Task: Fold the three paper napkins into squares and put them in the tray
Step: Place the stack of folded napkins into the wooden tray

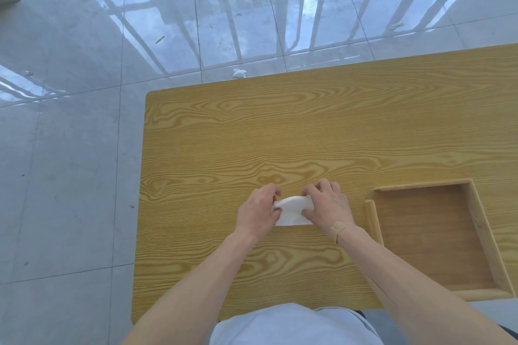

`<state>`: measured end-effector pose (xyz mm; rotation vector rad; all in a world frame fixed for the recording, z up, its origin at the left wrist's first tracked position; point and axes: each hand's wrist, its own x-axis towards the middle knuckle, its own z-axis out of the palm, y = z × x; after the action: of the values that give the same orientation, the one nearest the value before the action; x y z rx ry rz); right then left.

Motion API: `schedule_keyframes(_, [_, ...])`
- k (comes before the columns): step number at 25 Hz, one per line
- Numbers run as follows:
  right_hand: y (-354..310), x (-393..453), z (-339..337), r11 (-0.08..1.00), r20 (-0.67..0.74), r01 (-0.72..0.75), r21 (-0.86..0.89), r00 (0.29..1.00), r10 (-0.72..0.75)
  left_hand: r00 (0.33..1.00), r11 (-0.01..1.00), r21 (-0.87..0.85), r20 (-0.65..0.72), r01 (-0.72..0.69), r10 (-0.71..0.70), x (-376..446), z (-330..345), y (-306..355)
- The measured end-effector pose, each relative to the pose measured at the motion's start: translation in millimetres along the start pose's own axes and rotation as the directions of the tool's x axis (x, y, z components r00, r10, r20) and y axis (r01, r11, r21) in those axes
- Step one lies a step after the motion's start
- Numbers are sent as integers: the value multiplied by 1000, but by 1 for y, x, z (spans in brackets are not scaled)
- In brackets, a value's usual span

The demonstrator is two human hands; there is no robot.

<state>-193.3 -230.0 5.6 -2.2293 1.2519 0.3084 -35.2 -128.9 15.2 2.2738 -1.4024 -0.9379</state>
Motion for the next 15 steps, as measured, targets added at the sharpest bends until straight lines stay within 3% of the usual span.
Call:
schedule_keyframes(6, [12, -33, -3, 957, -31, -7, 291, 999, 17, 998, 966, -256, -48, 31, -45, -19, -2, 4])
schedule_keyframes(11, [16, -77, 7, 948, -216, 97, 304, 976, -30, 995, 925, -378, -65, 43, -73, -43, 1, 3])
schedule_keyframes(15, [17, -91, 20, 955, -234, 141, 263, 969, -78, 989, 899, -425, -49, 109, -143, -60, 14, -1])
